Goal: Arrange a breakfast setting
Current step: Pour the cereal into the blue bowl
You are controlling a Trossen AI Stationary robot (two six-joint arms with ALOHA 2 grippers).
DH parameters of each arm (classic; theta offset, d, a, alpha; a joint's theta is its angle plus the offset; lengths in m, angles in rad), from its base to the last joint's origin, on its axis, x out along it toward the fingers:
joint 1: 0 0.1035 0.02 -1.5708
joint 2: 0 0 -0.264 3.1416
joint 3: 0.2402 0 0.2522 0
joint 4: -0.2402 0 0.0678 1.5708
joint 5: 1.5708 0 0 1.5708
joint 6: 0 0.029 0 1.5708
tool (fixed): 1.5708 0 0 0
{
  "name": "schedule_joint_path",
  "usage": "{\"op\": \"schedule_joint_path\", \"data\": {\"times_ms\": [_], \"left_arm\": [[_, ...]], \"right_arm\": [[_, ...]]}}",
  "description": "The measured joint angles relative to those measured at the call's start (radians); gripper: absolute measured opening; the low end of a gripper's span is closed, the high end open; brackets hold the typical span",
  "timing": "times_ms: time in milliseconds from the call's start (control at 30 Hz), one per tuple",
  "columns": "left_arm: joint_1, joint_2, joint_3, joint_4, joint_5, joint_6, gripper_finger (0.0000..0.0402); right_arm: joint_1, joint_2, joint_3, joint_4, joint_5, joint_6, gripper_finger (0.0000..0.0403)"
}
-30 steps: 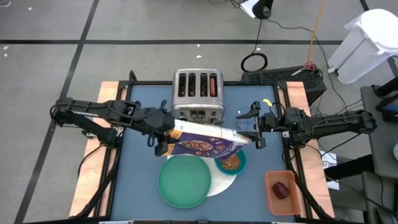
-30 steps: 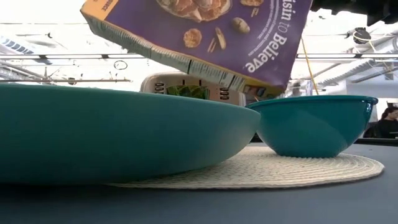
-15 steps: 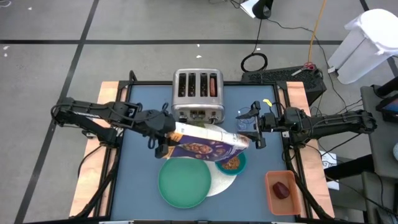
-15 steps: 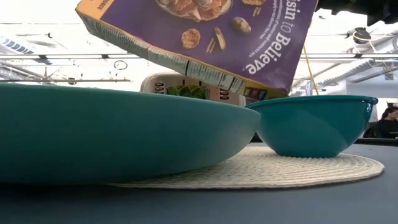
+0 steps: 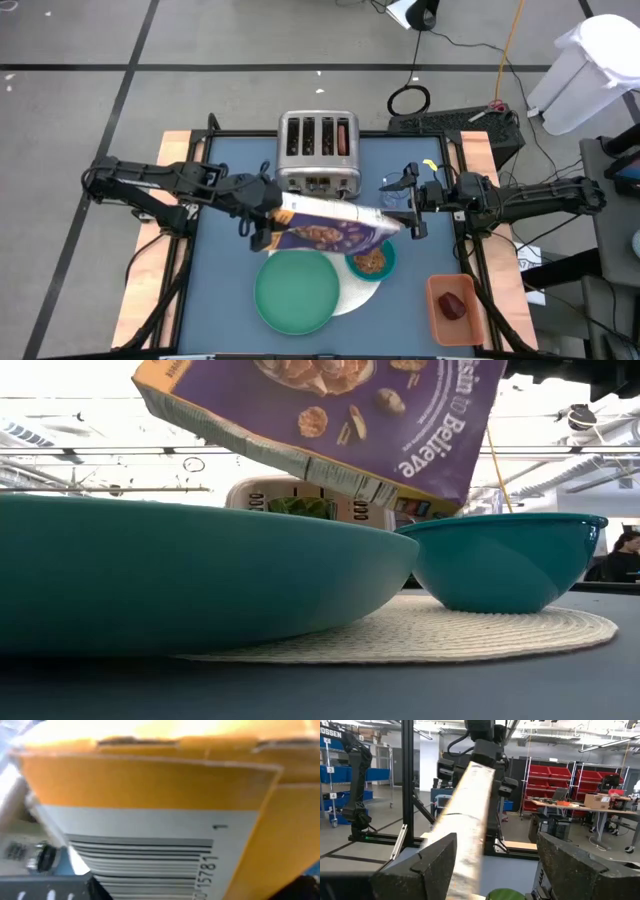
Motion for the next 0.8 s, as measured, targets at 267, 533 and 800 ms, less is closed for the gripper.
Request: {"op": "schedule_joint_path", "data": {"times_ms": [267, 533, 800], "left_arm": [[0.001, 0.0, 0.0, 0.0, -0.013, -0.011, 0.0175], [0.001, 0.0, 0.0, 0.0, -0.01, -0.011, 0.0175], [0.0, 0.0, 0.0, 0.0, -0.008, -0.007, 0.0175]], "right_arm": [[0.0, 0.0, 0.0, 0.0, 0.0, -0.001, 0.0267], [0.0, -0.001, 0.0, 0.0, 0.0, -0.001, 0.0267], [0.0, -0.065, 0.0, -0.01, 0.0, 0.002, 0.0267]]}}
